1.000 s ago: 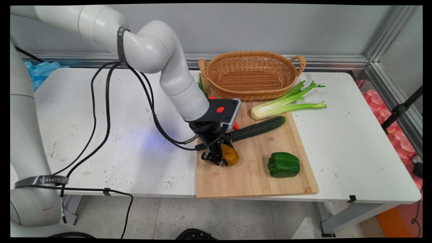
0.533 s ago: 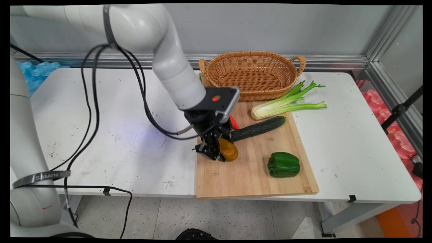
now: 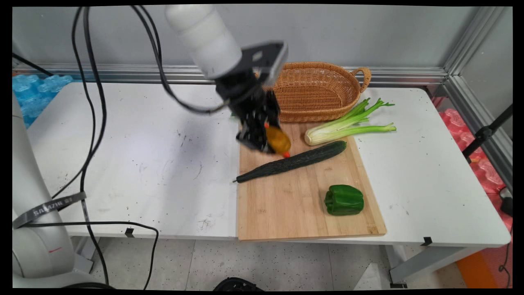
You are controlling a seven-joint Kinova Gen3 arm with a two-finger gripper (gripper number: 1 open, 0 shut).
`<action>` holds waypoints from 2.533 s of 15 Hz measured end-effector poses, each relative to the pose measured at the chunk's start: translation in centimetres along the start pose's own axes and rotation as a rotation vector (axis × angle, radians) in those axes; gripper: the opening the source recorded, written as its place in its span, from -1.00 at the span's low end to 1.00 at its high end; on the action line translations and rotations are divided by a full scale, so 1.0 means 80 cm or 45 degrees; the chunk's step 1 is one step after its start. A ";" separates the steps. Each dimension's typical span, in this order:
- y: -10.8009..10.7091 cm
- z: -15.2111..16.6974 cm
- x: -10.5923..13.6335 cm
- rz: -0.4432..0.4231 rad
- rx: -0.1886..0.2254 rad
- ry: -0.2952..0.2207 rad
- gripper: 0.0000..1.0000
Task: Place the picked object in the vegetable basket
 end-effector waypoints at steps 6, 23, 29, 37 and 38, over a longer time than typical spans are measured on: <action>-0.071 -0.047 -0.018 -0.196 0.160 0.001 -1.00; -0.237 0.027 -0.087 -0.645 0.427 0.026 -1.00; -0.268 0.097 -0.116 -0.764 0.451 -0.030 -1.00; -0.290 0.153 -0.134 -0.839 0.433 -0.032 1.00; -0.292 0.154 -0.133 -0.839 0.434 -0.024 1.00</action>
